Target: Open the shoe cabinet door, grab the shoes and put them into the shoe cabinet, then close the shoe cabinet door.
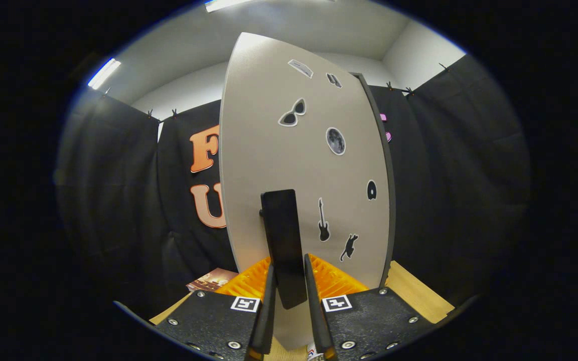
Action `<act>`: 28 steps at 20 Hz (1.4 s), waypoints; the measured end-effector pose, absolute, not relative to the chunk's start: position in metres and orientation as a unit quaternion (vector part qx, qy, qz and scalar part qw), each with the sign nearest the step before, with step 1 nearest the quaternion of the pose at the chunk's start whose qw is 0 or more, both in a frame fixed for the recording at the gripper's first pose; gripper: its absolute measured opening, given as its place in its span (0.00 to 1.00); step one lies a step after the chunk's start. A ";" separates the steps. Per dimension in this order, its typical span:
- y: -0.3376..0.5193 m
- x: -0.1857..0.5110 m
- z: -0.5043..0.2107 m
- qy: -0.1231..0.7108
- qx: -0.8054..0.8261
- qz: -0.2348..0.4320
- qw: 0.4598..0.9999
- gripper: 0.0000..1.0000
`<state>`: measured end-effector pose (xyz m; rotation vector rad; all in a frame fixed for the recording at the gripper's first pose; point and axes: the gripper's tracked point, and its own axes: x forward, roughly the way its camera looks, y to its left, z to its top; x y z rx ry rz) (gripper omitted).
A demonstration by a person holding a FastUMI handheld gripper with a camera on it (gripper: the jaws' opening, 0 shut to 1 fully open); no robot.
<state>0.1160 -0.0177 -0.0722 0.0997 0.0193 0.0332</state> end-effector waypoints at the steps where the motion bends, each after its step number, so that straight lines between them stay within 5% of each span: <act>1: -0.025 0.110 -0.072 0.008 0.050 0.013 0.999 0.31; 21: -0.250 0.023 -0.065 -0.022 0.037 -0.099 0.994 0.25; 25: -0.274 0.014 -0.064 -0.019 0.027 -0.118 0.992 0.32; 28: -0.284 0.003 -0.071 -0.010 0.025 -0.129 0.991 0.52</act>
